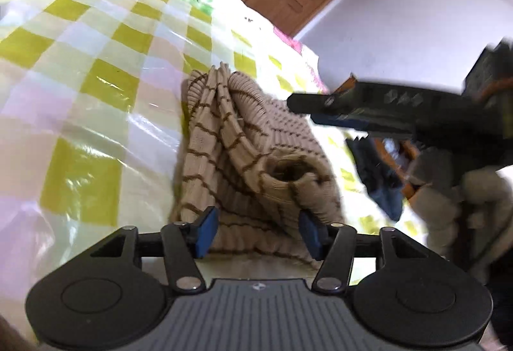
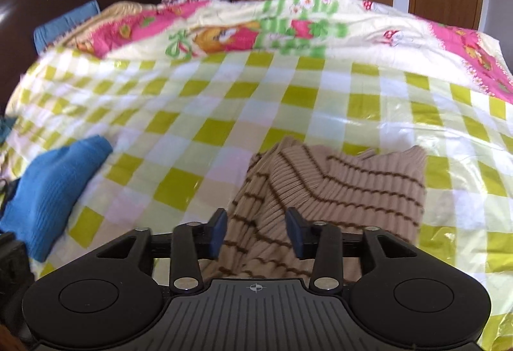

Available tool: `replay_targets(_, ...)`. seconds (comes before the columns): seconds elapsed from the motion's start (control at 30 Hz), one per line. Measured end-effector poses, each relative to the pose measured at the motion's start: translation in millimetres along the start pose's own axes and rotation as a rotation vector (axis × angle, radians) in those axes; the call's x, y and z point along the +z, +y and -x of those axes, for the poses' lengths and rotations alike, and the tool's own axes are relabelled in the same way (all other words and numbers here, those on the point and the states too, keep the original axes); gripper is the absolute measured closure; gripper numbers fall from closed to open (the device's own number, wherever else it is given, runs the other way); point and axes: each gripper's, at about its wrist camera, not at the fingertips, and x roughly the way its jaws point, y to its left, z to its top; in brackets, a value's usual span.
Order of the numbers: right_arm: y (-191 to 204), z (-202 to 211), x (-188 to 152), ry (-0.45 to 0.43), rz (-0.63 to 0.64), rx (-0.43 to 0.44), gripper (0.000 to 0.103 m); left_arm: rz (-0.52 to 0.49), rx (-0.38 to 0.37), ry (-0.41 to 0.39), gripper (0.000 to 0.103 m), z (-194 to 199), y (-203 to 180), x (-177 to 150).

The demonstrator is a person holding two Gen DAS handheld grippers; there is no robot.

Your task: Fold small clothes

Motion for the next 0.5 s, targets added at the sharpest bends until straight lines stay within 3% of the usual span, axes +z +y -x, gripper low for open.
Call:
replay_targets(0.17,-17.3,-16.9,5.2,0.036,0.007,-0.007,0.055,-0.007,-0.019,-0.015,0.034,2.9,-19.5,-0.5)
replay_targets(0.27,-22.0,-33.5,10.4,0.070,-0.007,0.031,0.055,-0.053,0.029,-0.086,0.034,12.9,-36.9,-7.7)
replay_targets(0.37,-23.6,-44.8,17.5,0.062,0.020,0.003,0.055,-0.139,0.089,-0.144,0.031,9.9,-54.1,-3.8)
replay_targets(0.5,-26.4,-61.4,24.7,0.115,0.025,0.007,0.055,-0.216,0.129,-0.132,0.028,-12.8,-69.3,1.3)
